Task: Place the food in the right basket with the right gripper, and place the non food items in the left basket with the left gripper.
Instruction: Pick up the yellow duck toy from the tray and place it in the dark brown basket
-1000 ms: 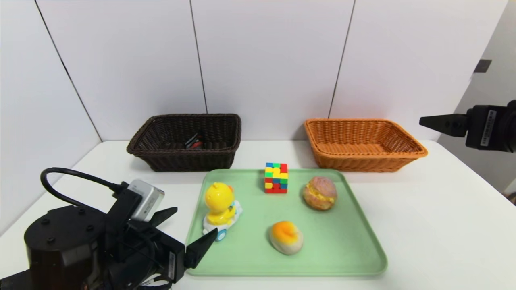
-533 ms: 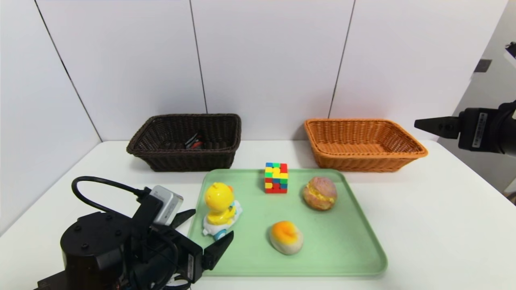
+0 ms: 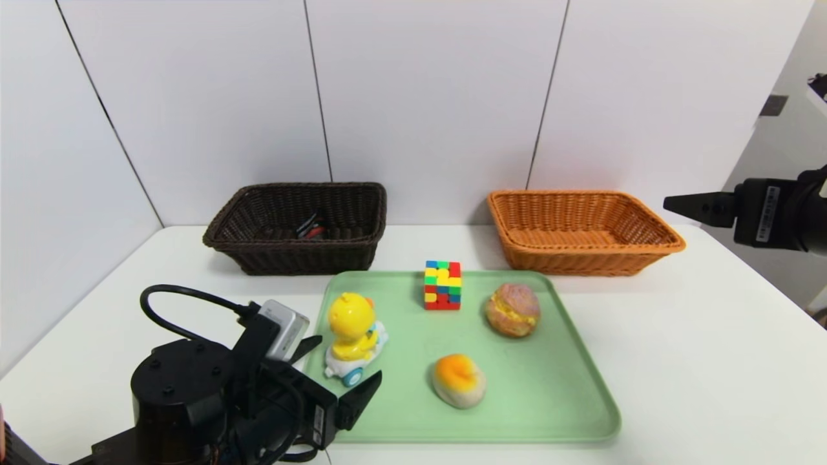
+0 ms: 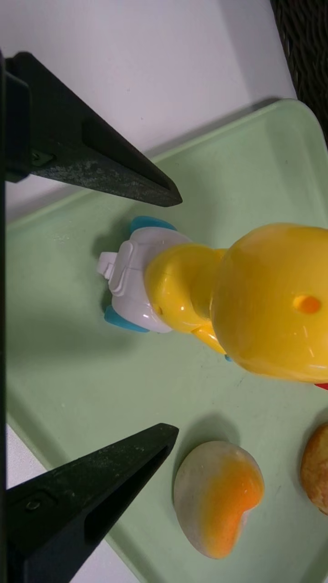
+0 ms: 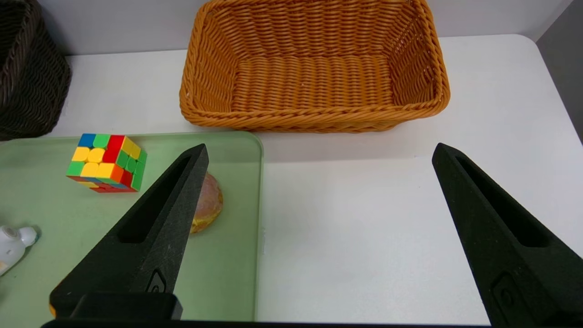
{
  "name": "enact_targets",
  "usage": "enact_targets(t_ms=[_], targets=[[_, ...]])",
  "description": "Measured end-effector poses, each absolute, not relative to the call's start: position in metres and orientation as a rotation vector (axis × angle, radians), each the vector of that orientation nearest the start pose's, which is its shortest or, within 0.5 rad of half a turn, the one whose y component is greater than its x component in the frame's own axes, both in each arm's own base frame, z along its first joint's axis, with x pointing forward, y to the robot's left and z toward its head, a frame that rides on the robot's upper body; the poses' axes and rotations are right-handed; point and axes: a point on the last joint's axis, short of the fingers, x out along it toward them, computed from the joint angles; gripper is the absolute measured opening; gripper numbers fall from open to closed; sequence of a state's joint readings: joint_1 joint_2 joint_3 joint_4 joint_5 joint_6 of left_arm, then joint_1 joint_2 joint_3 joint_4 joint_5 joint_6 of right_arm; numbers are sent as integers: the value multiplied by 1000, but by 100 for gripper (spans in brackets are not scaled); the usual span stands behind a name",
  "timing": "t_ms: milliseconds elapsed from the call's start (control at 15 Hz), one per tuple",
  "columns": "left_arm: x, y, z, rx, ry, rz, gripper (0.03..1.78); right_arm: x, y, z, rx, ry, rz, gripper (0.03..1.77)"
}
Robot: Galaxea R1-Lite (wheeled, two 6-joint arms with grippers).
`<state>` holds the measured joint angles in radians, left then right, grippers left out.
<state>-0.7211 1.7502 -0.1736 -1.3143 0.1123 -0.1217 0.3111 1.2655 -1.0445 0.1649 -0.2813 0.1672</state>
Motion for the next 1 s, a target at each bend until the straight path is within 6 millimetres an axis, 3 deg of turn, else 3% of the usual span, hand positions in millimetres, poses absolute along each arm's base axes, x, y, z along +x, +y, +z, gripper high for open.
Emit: enact_targets(t_ms=[400,667,1000], targets=[[184,-159,84,4,198,-602,169,183,52,283,51,370,2,169],[190,-164,68,27,248,-600,169,183,53,283,49,371,3,169],[197,-170,64,26,248,-600,169,185,54,280,44,383,9,169]])
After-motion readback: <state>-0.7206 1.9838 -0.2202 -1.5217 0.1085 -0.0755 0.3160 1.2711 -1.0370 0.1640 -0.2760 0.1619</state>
